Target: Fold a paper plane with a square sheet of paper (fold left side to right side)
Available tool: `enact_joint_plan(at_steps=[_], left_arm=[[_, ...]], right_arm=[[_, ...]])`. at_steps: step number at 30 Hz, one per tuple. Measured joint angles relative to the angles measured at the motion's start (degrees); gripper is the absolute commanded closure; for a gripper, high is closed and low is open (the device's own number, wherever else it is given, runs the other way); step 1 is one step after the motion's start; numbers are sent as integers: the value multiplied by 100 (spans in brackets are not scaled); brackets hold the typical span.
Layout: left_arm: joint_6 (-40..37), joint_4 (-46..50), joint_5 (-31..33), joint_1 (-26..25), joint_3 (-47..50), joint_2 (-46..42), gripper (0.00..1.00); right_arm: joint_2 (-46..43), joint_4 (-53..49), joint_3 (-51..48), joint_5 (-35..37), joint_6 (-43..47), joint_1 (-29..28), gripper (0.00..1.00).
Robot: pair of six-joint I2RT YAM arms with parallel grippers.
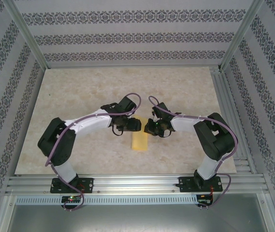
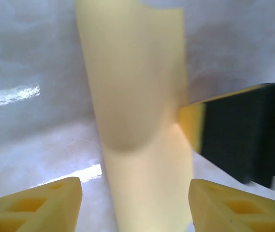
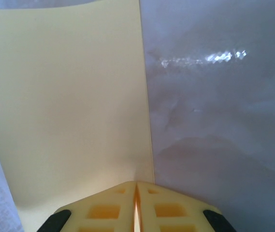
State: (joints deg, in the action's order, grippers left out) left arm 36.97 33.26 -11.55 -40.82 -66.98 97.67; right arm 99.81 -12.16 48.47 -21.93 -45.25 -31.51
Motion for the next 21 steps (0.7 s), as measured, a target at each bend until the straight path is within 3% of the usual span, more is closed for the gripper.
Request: enact_joint_plan(at_steps=[5, 13, 21], left_arm=[[81, -286, -350, 68, 90, -308, 60], [173, -734, -909, 68, 424, 157, 66], [101, -730, -767, 68, 435, 396, 72]], right_arm=[[2, -28, 15, 2, 2, -2, 90], [0, -33, 17, 4, 22, -2, 90], [0, -44, 20, 4, 26, -2, 90]])
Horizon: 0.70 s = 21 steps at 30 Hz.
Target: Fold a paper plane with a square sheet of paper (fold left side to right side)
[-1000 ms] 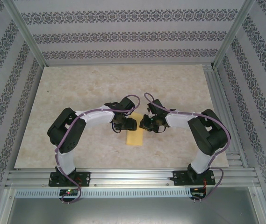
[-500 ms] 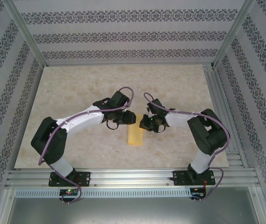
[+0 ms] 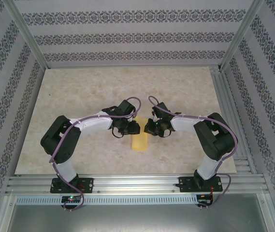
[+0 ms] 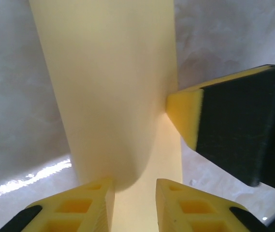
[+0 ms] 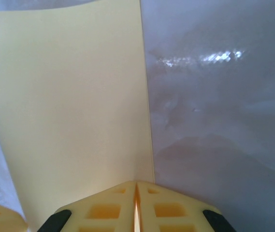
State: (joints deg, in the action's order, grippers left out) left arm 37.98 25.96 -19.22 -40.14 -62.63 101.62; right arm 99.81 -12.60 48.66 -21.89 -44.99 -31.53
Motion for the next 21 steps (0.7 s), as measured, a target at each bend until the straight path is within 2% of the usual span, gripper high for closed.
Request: enact_joint_plan(at_steps=[5, 21], left_arm=[[-46, 0, 57, 0, 61, 225, 75], [-197, 59, 328, 0, 186, 273, 76]], right_arm=[[0, -31, 15, 26, 15, -15, 90], [0, -66, 35, 85, 116, -35, 90]])
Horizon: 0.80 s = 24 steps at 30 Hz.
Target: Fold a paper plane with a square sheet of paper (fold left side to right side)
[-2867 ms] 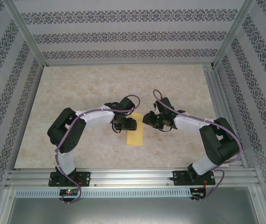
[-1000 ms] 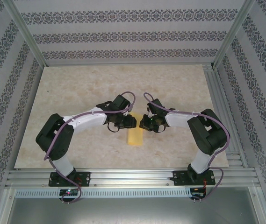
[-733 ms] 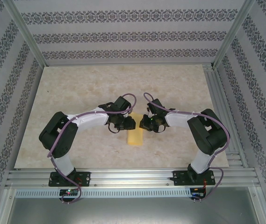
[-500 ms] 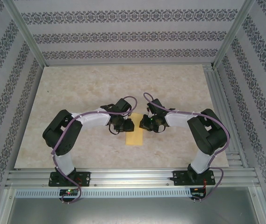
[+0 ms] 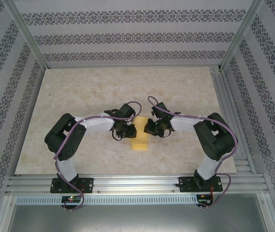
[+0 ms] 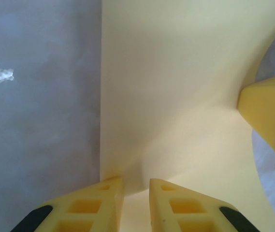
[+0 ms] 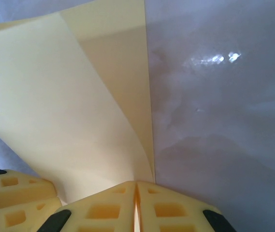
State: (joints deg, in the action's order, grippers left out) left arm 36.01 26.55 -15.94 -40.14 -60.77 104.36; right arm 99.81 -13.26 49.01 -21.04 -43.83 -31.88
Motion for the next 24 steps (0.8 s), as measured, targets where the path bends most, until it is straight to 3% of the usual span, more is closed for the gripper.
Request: enact_joint_plan(at_steps=[16, 24], left_arm=[[-107, 0, 2, 0, 2, 0, 77], [-105, 0, 2, 0, 2, 0, 77]], right_arm=[[-339, 225, 319, -435, -153, 4, 89], [254, 955, 715, -732, -621, 0, 90]])
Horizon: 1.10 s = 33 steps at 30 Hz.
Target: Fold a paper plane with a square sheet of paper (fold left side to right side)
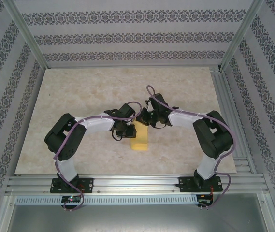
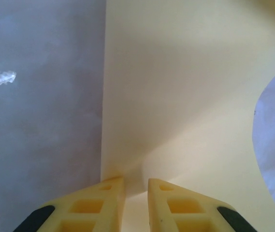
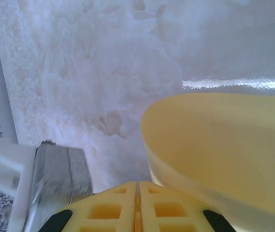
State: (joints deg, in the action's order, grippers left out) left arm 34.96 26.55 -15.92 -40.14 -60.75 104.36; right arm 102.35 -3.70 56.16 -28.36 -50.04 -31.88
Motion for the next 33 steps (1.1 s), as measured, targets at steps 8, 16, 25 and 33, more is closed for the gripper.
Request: enact_joint_plan(at_steps=[8, 16, 25, 33], left_arm=[[0, 0, -4, 33, 13, -4, 77], [-13, -39, -4, 33, 98, -59, 76], [-120, -210, -48, 33, 243, -166, 71], [-411, -278, -166, 33, 540, -411, 70]], right_arm=[[603, 205, 203, -46, -199, -2, 90], [857, 85, 234, 92, -162, -2, 90], [957, -173, 407, 168, 85, -2, 90], [957, -186, 411, 216, 170, -28, 90]])
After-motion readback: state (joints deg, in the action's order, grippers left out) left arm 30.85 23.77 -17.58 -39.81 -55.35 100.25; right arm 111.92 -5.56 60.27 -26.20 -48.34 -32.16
